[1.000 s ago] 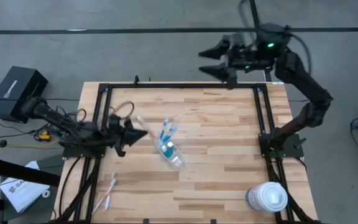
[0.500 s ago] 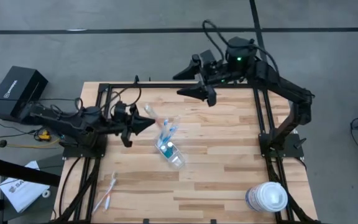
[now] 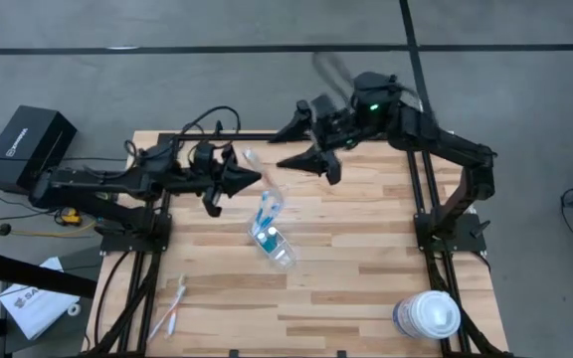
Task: Pick & Place toothbrushing station
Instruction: Put the right orange toothbrush into the transparent organizer
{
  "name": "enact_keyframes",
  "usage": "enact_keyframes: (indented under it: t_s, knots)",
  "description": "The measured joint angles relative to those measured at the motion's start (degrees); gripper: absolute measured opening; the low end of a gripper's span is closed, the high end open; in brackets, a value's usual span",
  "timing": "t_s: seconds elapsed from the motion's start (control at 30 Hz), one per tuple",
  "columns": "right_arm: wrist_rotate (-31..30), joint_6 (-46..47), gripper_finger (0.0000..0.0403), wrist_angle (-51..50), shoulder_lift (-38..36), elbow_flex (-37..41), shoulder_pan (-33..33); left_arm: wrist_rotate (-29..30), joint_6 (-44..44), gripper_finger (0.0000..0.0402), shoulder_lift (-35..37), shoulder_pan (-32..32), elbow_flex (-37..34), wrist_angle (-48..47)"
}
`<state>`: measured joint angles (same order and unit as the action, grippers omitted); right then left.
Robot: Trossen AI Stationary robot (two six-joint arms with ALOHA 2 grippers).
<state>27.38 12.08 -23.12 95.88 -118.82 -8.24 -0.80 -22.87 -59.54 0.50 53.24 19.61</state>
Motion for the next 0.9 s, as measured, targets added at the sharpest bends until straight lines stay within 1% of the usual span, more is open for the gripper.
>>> enact_keyframes:
  t_s: [0.03,0.1,0.17,0.27,0.63,0.8,0.9]
  knots:
    - [0.6,0.0,0.0289,-1.1,0.3,0.3,0.1,-1.2,-0.1,0.0,-0.9,0.3,0.5,0.0]
    - [2.2,0.3,0.0289,1.3,2.0,0.0,0.1,-3.9,-0.5,0.0,-3.0,0.8,1.9,0.3]
    - [4.1,1.6,0.0289,1.1,2.1,0.2,0.1,-6.3,-1.3,0.0,-4.7,1.2,3.0,0.3]
    - [5.3,2.1,0.0289,4.1,2.6,0.0,0.1,-8.6,-1.6,0.0,-6.2,1.7,4.5,0.6]
    - [7.5,2.1,0.0289,3.9,2.4,0.1,0.0,-13.0,-2.0,0.0,-6.6,5.5,6.1,1.9]
    - [7.7,2.0,0.0289,3.9,2.8,0.1,-0.3,-13.1,-2.7,0.0,-6.6,6.0,6.1,2.1]
    - [8.7,2.0,0.0289,4.0,2.8,0.1,-0.8,-13.1,-2.7,0.0,-6.6,6.0,6.1,3.8]
